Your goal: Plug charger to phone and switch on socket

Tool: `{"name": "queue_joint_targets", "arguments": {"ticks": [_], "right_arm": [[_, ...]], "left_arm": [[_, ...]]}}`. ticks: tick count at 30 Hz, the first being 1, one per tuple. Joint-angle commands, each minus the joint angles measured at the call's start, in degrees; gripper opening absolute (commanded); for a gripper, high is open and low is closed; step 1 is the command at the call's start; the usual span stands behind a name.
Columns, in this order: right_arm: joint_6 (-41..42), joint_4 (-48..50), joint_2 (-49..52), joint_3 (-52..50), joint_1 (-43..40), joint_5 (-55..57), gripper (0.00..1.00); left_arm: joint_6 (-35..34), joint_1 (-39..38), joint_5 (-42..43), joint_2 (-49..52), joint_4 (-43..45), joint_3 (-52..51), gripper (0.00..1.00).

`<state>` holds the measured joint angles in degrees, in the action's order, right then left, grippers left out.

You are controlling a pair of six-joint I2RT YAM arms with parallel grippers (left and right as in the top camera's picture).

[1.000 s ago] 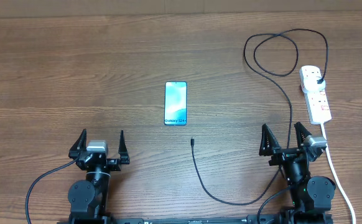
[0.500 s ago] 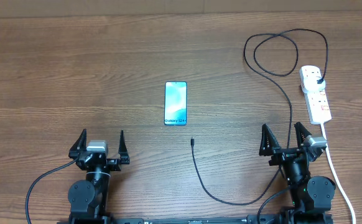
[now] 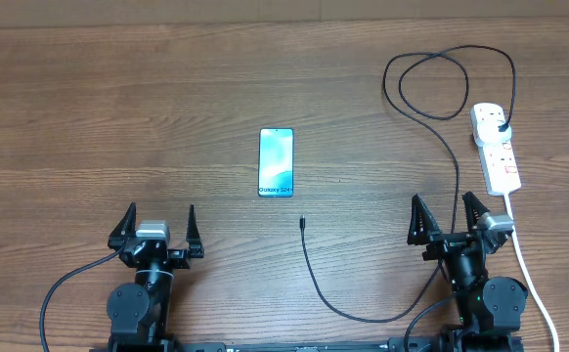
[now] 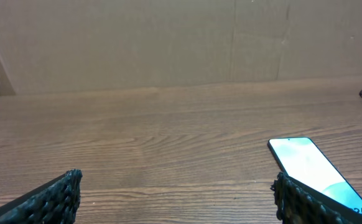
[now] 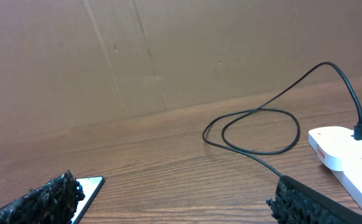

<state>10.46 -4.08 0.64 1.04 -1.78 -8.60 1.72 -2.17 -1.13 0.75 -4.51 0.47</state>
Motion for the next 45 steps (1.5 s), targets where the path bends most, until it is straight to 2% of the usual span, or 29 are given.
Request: {"name": "queue_joint_targets", "arguments": {"ticks": [1, 45], "right_arm": [[-0.04, 0.09, -0.50, -0.59, 0.17, -0.07, 1.00], [-0.04, 0.09, -0.50, -0.59, 0.26, -0.07, 1.00]], "left_arm": [[0.90, 0.00, -0.33, -0.46, 0.07, -0.15, 1.00], [0.90, 0.00, -3.74, -0.46, 0.48, -0.15, 0.99]]}}
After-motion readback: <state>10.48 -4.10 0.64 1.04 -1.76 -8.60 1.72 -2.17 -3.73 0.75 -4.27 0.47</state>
